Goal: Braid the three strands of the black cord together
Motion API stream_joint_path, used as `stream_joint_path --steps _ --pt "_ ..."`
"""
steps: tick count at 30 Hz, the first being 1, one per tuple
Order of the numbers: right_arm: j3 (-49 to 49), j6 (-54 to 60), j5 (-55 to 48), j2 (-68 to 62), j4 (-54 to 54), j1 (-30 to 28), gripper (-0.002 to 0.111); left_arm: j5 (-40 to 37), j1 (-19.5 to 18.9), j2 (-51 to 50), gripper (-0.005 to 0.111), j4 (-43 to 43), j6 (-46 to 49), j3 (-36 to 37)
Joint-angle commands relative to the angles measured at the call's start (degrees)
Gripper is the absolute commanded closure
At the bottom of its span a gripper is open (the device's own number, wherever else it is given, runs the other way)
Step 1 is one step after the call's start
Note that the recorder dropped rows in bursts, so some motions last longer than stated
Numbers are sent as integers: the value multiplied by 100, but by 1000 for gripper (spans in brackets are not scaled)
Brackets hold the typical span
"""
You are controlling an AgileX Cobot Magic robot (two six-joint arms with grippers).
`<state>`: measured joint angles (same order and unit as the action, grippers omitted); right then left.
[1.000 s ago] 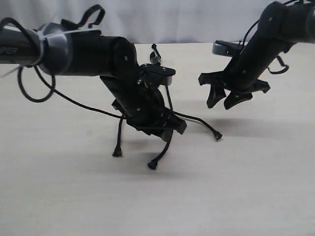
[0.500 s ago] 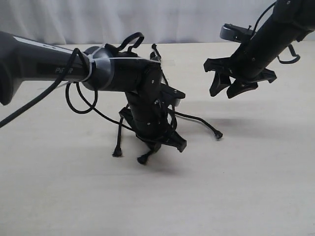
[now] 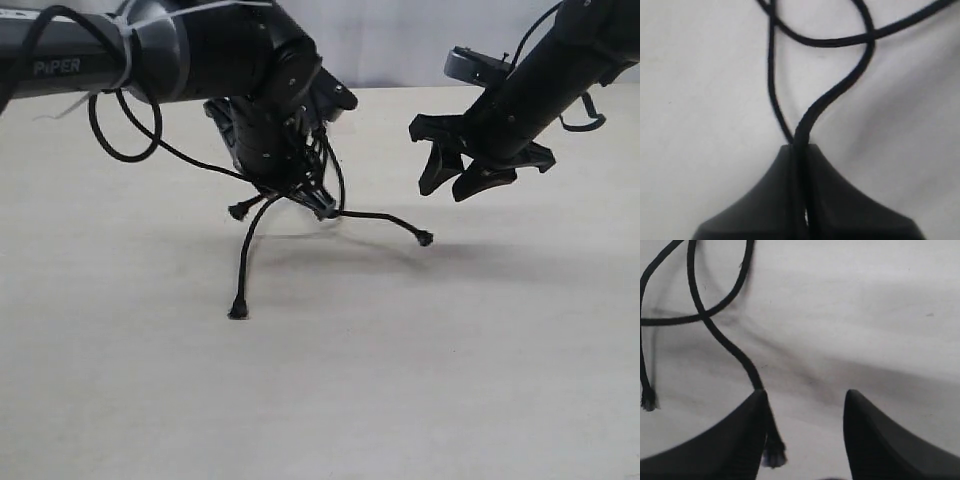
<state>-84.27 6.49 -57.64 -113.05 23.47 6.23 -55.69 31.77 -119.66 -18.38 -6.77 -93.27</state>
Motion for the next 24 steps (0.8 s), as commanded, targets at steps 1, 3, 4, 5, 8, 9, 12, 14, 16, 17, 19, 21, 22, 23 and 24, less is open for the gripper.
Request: stream_joint_path --steps 1,3,4,5,8,9,12,14,16,17,19,21,22,23,24 --pt "5 50 -115 49 179 -8 66 -74 -530 14 107 -170 -420 -15" --pt "5 62 -137 49 286 -8 66 -74 -774 1 107 -36 -418 -15" --pt "5 62 -137 49 299 -8 66 -63 -860 -11 107 64 -418 -15" --pt "5 62 -151 49 331 2 66 -50 -937 -24 107 153 -418 -15" --pt "5 83 -151 49 263 179 66 -39 -1137 -190 107 422 -407 -4" --pt "5 97 -151 49 263 260 66 -41 -1175 -281 107 512 -396 -4" --pt "5 128 -46 59 263 509 66 -110 -1176 -569 107 567 -372 -4" --pt "5 128 38 59 263 647 66 -131 -1176 -701 107 695 -372 -4" --pt "5 128 77 59 263 760 66 -131 -1176 -797 107 915 -358 -4" --pt "5 128 92 59 263 796 66 -131 -1176 -853 107 1094 -304 -4" --pt "5 128 169 59 263 861 66 -120 -1176 -940 107 1556 5 -4" --pt "5 128 205 59 304 861 66 -166 -1176 -1076 107 1761 79 -4" --pt "5 128 203 59 320 861 66 -207 -1165 -1140 107 1786 79 -4" --pt "5 128 203 59 320 861 66 -250 -1142 -1195 107 1786 79 -4" --pt "5 128 217 59 293 861 66 -284 -1115 -1238 107 1838 79 -4"
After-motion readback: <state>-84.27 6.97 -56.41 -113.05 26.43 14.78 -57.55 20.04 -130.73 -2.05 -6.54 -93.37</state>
